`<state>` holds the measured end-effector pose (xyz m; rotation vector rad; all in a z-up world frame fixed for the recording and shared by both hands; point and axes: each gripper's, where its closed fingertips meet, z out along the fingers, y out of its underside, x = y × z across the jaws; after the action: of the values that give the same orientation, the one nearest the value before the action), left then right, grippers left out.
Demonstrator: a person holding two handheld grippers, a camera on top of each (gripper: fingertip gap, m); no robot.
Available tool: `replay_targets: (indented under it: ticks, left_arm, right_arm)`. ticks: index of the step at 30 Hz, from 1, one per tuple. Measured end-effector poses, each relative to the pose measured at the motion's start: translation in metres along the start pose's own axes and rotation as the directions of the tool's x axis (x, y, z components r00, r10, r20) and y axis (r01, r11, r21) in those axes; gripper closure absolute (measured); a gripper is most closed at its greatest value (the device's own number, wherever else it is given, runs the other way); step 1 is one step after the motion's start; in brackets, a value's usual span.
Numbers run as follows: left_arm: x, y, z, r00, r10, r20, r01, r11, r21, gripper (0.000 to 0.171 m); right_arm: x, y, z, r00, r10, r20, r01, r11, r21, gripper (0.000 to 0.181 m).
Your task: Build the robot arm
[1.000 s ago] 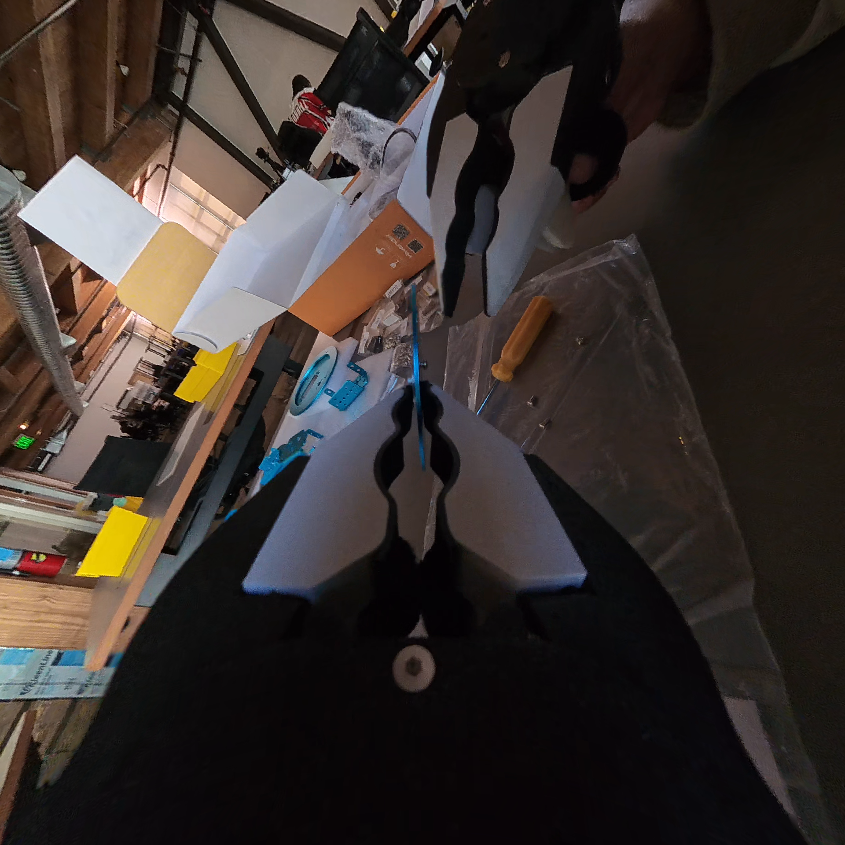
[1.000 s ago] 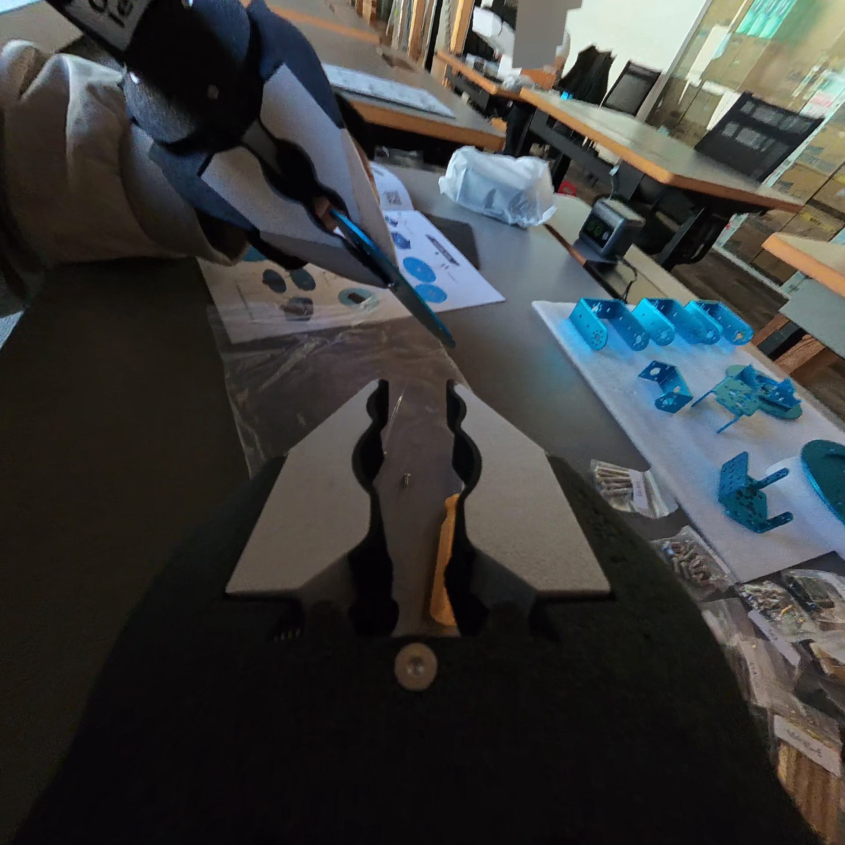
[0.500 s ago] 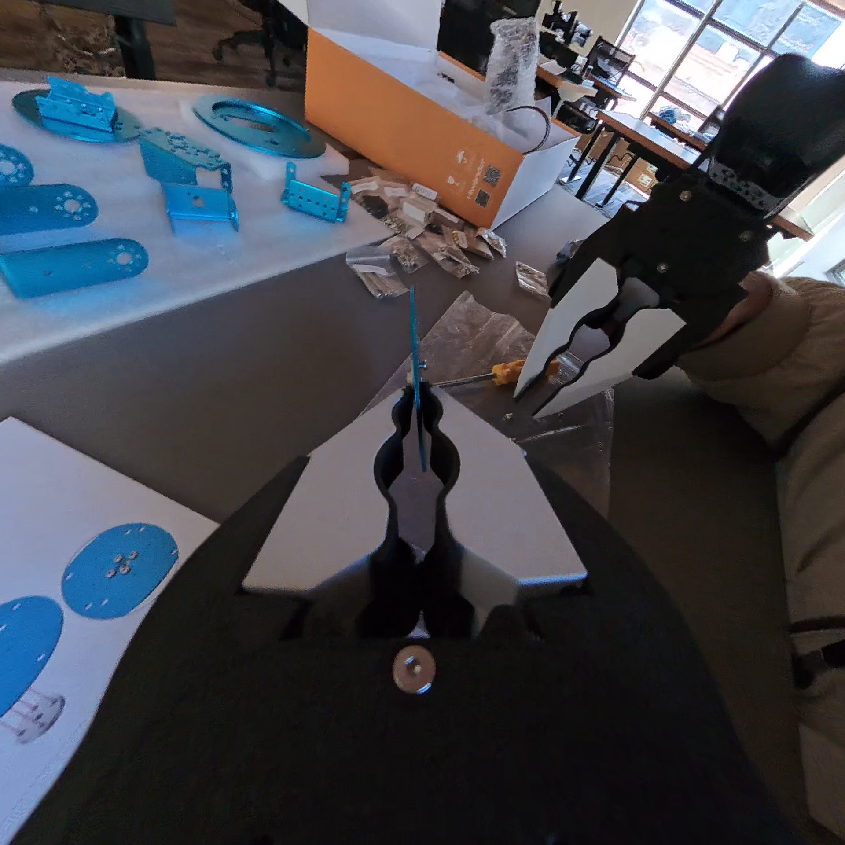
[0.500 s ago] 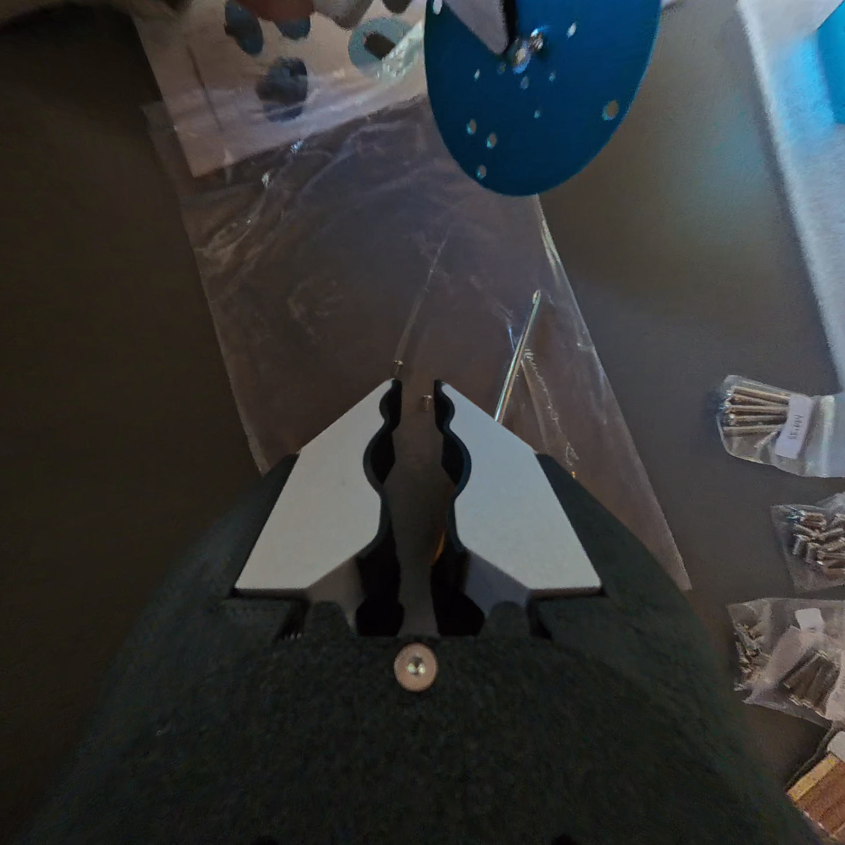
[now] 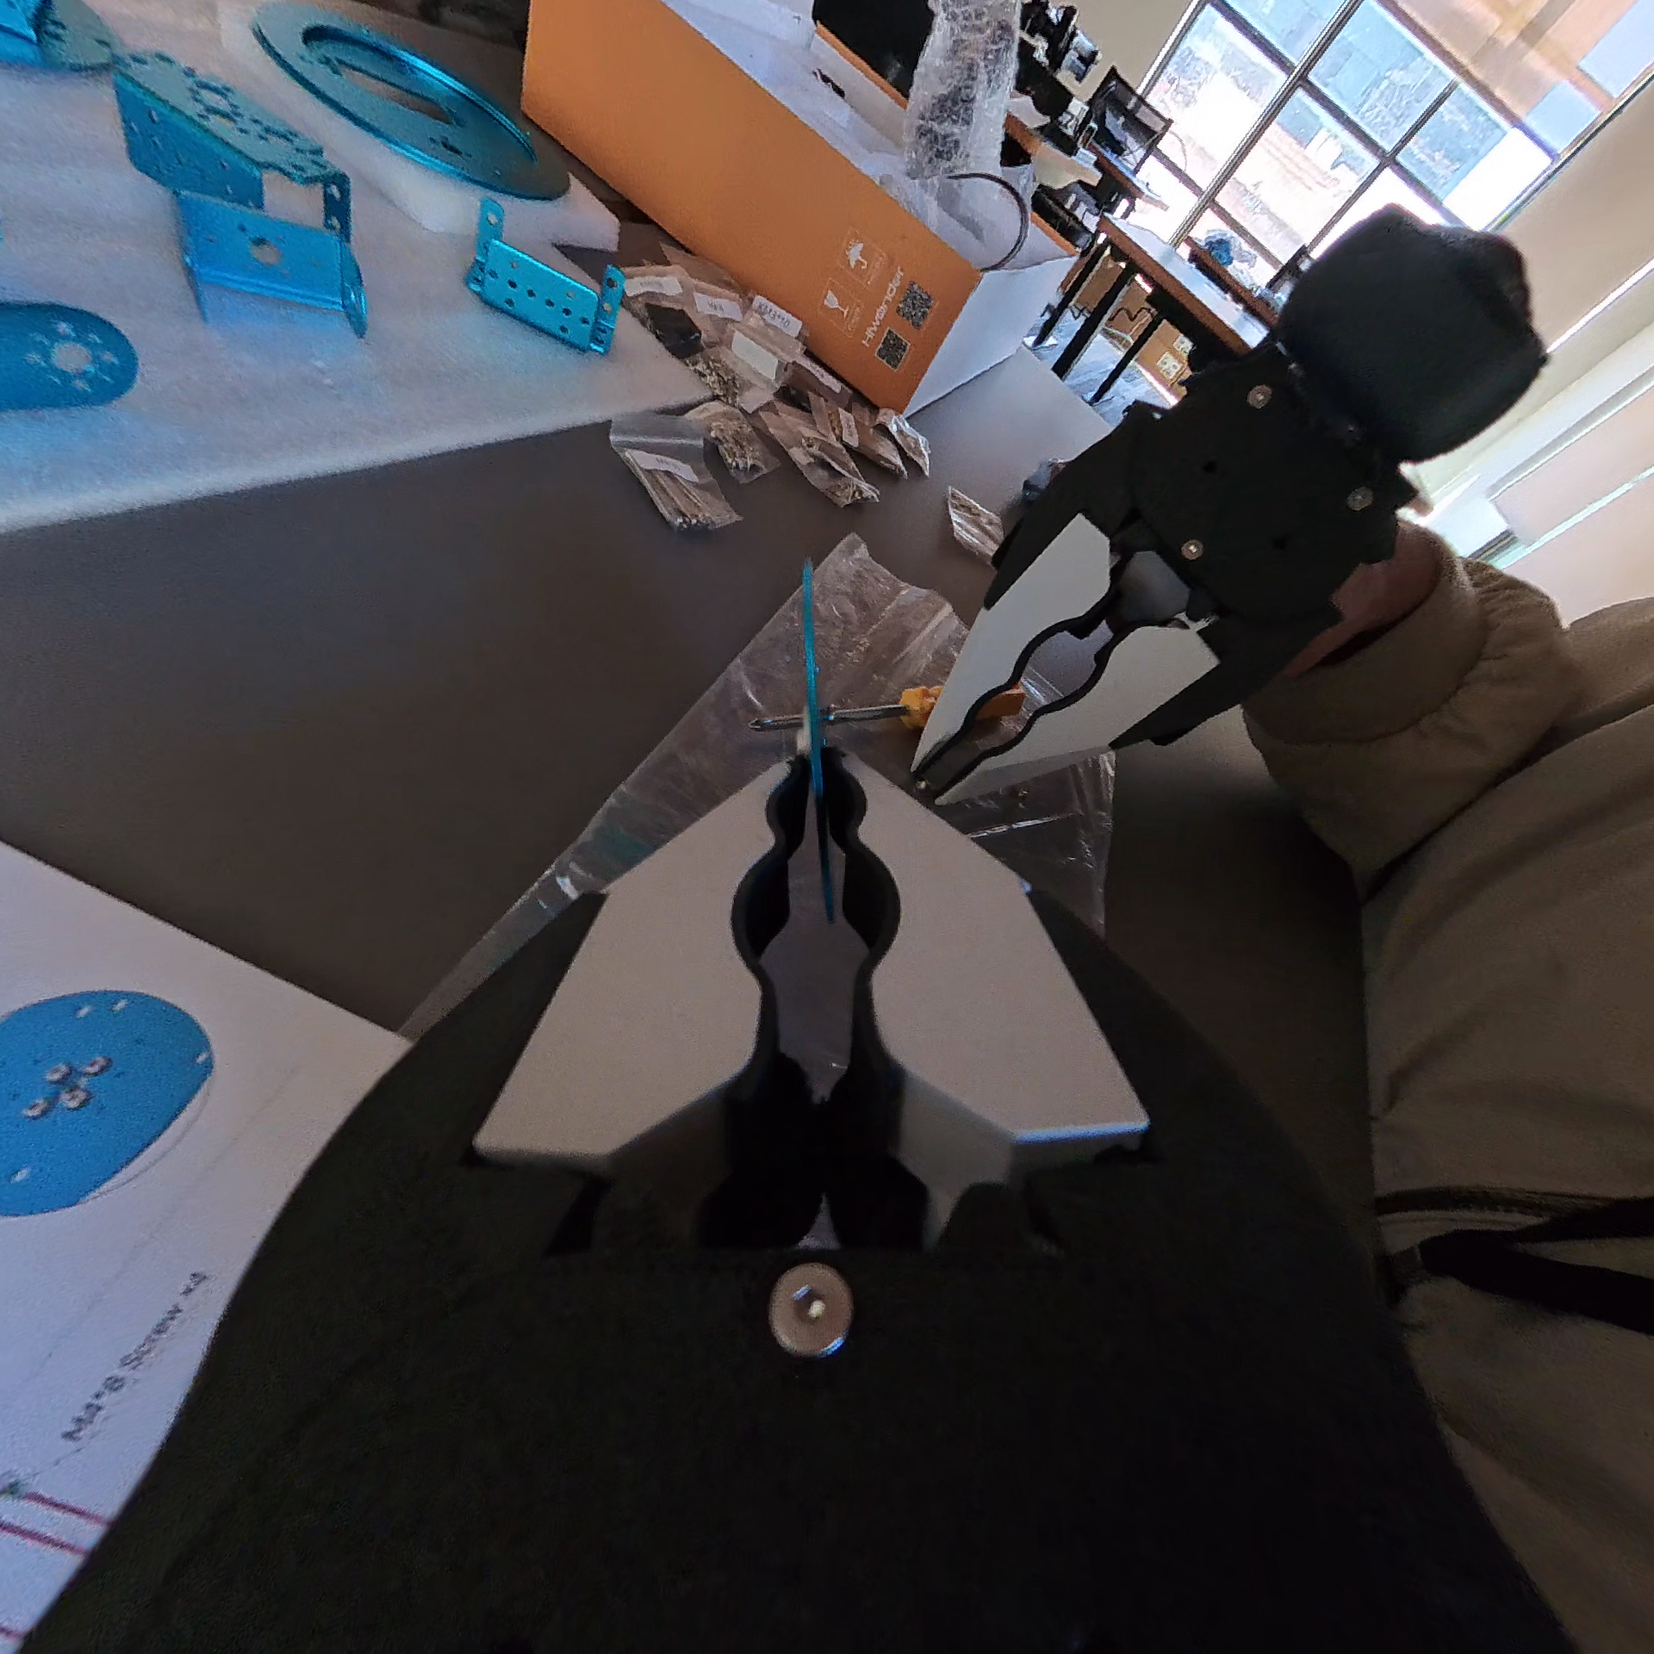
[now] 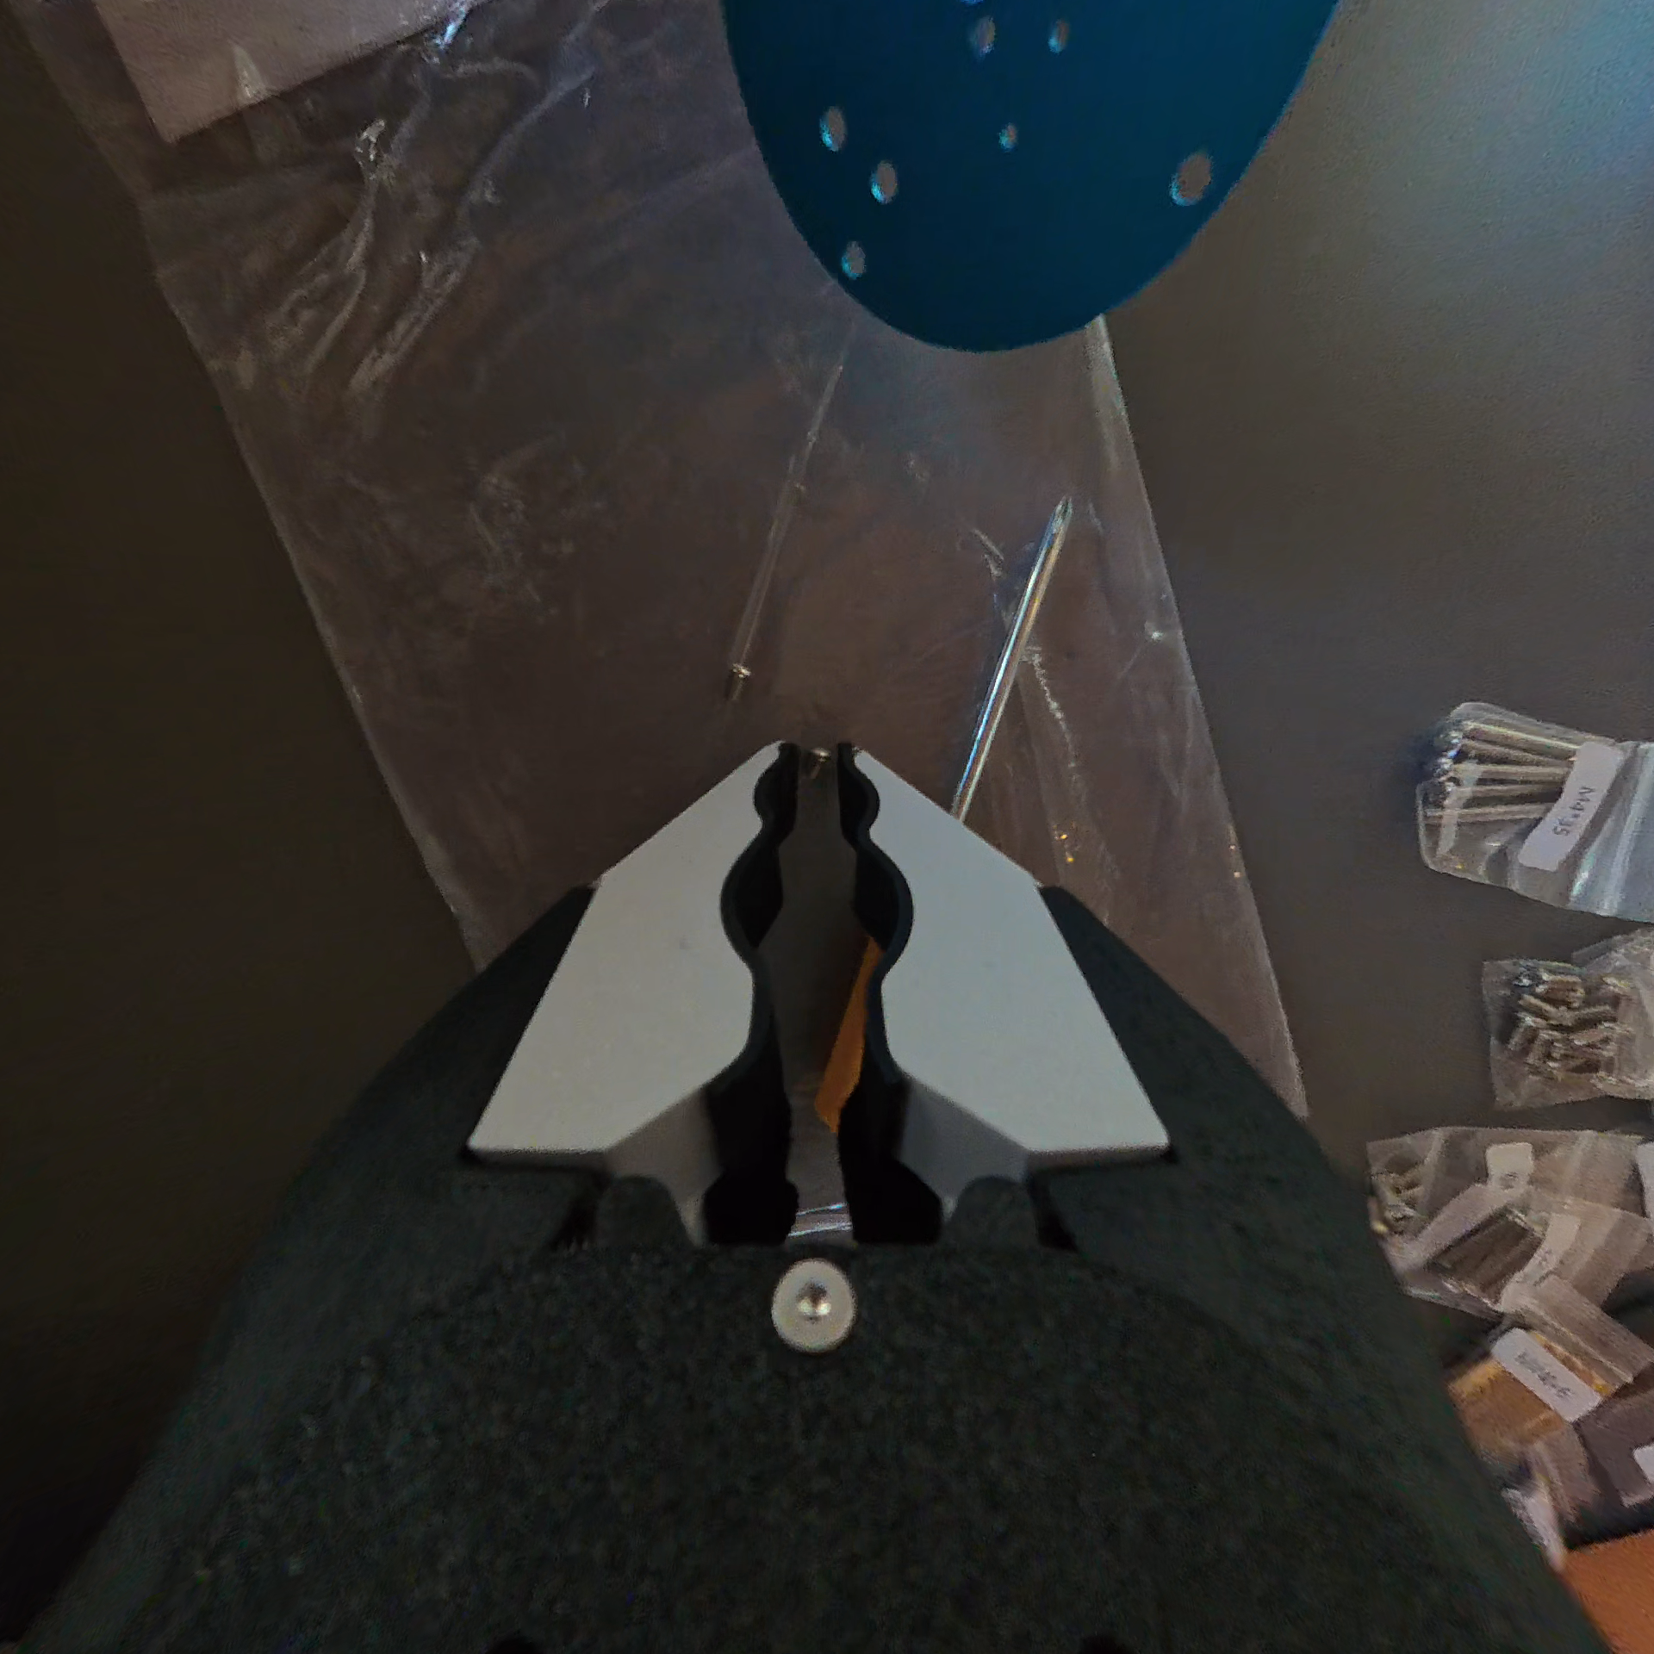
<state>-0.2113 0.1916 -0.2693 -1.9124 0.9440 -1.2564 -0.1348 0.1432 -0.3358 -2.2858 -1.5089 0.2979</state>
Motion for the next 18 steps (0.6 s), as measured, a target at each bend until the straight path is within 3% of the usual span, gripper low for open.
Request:
replay_targets:
  ticks: [7,10,13,16,18]
  left_arm:
    - [-0.003,0.009,0.006,0.999,-0.037,-0.006,0.037,0.999,-0.032,0.167]
    - [-0.002,0.013,0.009,0.999,-0.047,-0.009,0.046,0.998,-0.043,0.168]
    - [0.001,0.015,0.011,0.997,-0.075,-0.023,0.074,0.996,-0.043,0.168]
    - [0.009,0.013,0.014,0.98,-0.173,-0.093,0.171,0.985,-0.029,0.168]
    - [0.015,0.012,0.015,0.951,-0.26,-0.165,0.259,0.965,-0.03,0.168]
  right_arm:
    - [0.0,0.0,0.001,1.0,-0.012,-0.002,0.012,1.0,0.009,0.178]
    - [0.003,-0.005,-0.001,1.0,0.008,0.001,-0.008,0.997,0.072,0.178]
    - [0.017,-0.034,-0.017,0.997,0.073,-0.03,-0.06,0.948,0.312,0.178]
    - [0.008,-0.078,-0.045,0.998,0.056,0.023,-0.059,0.789,0.612,0.178]
    - [0.004,-0.092,-0.048,0.998,0.026,-0.051,0.016,0.727,0.686,0.178]
